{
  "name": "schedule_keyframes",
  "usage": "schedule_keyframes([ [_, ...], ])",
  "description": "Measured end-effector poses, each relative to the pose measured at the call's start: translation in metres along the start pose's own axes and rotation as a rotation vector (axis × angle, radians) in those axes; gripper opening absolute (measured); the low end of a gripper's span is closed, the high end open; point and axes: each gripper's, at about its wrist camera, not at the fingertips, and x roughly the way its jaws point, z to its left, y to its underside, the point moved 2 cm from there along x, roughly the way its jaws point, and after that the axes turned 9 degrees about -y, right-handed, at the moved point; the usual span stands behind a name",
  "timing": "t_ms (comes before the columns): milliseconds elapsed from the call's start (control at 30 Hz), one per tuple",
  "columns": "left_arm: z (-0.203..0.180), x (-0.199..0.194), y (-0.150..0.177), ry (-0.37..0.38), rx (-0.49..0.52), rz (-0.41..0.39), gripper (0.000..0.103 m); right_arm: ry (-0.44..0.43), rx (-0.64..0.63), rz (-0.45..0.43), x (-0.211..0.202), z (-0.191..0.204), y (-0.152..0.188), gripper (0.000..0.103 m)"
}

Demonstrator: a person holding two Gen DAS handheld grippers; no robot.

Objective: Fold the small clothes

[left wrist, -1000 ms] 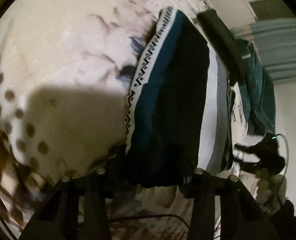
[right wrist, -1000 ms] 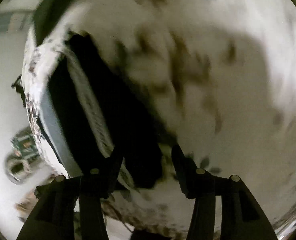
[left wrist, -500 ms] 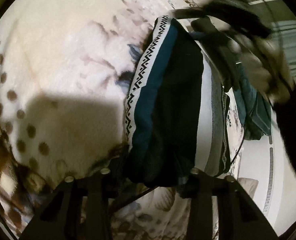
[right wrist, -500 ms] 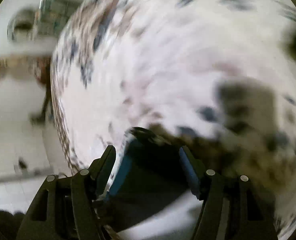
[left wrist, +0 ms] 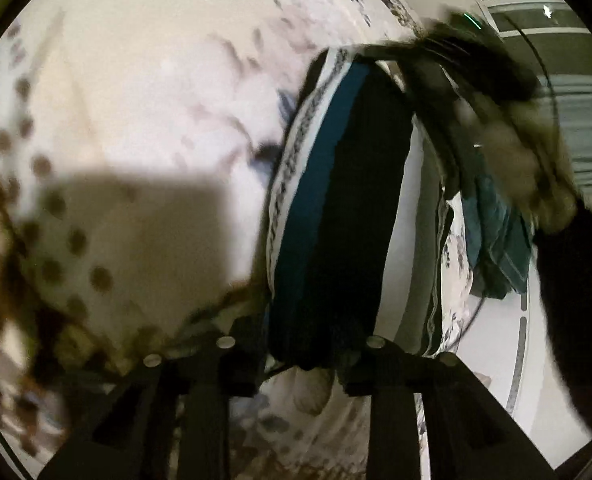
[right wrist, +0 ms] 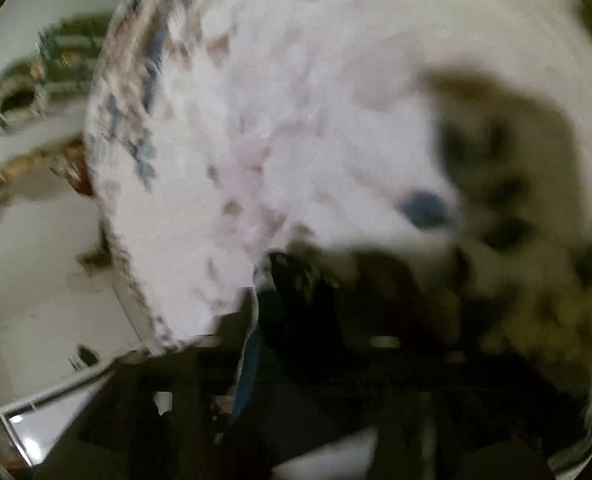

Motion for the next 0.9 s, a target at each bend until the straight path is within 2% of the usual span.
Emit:
schedule_keyframes([
  [33, -0.001, -0.004, -0.005, -0.003, 0.01, -0.008, 0.042, -0.034, 0.016, -0.065, -0.024, -0.008, 0.015, 0.073],
  [67, -0.003, -0.007, -0.009, 0.002, 0.022, -0.014, 0.063, -0.071, 0.044, -0.123, -0.048, -0.019, 0.033, 0.074],
  [100, -0.004, -0.01, -0.017, 0.011, 0.035, -0.026, 0.068, -0.099, 0.075, -0.176, -0.068, -0.032, 0.051, 0.074],
  [200, -0.012, -0.002, -0.036, 0.02, 0.063, -0.022, 0.068, -0.117, 0.172, -0.29, -0.118, -0.083, 0.109, 0.082],
  [267, -0.021, 0.012, -0.055, 0.005, 0.096, -0.006, 0.068, -0.105, 0.279, -0.365, -0.145, -0.134, 0.163, 0.083],
  [400, -0.039, 0.034, -0.091, -0.004, 0.152, -0.006, 0.068, -0.16, 0.483, -0.41, -0.151, -0.218, 0.237, 0.083],
  [533, -0.047, 0.065, -0.142, 0.007, 0.122, -0.017, 0.068, -0.233, 0.478, -0.438, -0.13, -0.242, 0.254, 0.083],
  [567, -0.049, 0.074, -0.154, 0.018, 0.109, -0.021, 0.067, -0.279, 0.48, -0.447, -0.124, -0.246, 0.253, 0.083],
  [667, -0.055, 0.082, -0.177, 0.035, 0.115, -0.046, 0.027, -0.346, 0.467, -0.474, -0.105, -0.245, 0.243, 0.083],
  [767, -0.051, 0.082, -0.189, 0.055, 0.09, -0.017, 0.028, -0.357, 0.437, -0.46, -0.09, -0.234, 0.231, 0.083],
  [833, -0.043, 0.08, -0.186, 0.074, 0.073, 0.033, 0.043, -0.377, 0.393, -0.433, -0.084, -0.231, 0.225, 0.086],
  [867, -0.038, 0.075, -0.179, 0.102, 0.068, 0.047, 0.058, -0.398, 0.365, -0.417, -0.079, -0.232, 0.223, 0.091],
  [900, -0.034, 0.068, -0.169, 0.136, 0.06, 0.052, 0.064, -0.426, 0.348, -0.4, -0.073, -0.235, 0.224, 0.092],
])
